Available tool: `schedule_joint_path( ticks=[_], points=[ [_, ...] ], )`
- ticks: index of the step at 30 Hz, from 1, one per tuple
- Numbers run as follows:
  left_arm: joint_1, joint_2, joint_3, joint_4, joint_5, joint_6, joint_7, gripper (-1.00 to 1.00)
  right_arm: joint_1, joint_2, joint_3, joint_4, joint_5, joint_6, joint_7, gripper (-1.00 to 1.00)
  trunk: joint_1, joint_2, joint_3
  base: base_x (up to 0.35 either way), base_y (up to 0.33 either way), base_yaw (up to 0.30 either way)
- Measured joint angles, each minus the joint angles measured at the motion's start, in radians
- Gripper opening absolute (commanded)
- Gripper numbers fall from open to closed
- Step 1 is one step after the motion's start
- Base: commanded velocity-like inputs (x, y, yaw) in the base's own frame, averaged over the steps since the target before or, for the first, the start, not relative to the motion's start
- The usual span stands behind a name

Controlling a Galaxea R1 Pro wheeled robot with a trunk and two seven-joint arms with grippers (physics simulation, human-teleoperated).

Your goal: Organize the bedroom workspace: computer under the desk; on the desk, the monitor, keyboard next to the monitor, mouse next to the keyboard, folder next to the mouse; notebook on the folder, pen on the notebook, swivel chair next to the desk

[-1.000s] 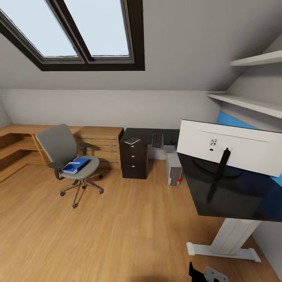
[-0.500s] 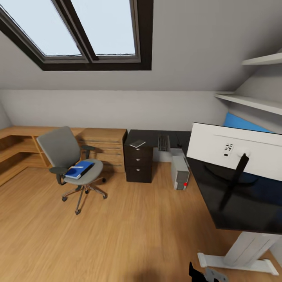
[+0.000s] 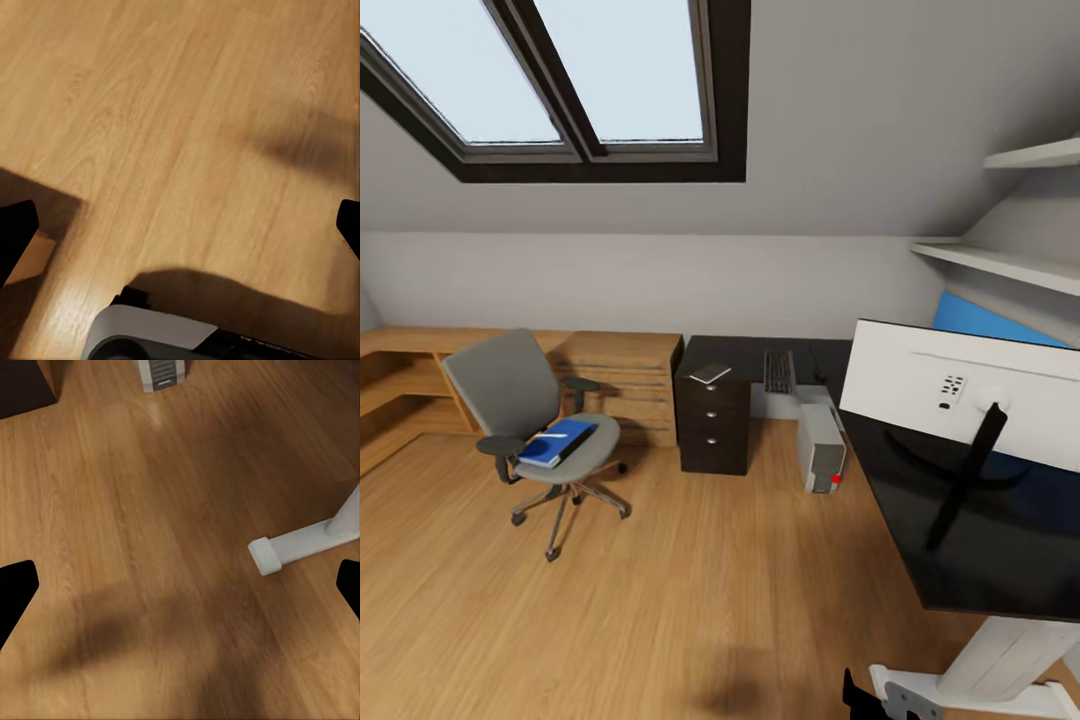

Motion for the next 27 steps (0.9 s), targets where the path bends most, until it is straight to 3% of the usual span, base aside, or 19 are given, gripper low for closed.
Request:
schedule_joint_path(
  ticks=[17, 27],
  points=[
    [0.0, 0.001, 0.001, 0.026, 0.001, -0.004, -0.018, 1.0, 0.0, 0.001, 0.0, 0.0, 0.0, 0.0, 0.0, 1.0, -0.061, 0.112, 0.054, 0.001, 0.0, -0.004],
    [0.0, 0.002, 0.001, 0.027, 0.001, -0.006, -0.018, 1.0, 0.0, 0.001, 0.0, 0.0, 0.0, 0.0, 0.0, 1.0, -0.061, 0.112, 0.054, 0.001, 0.0, 0.0]
  ],
)
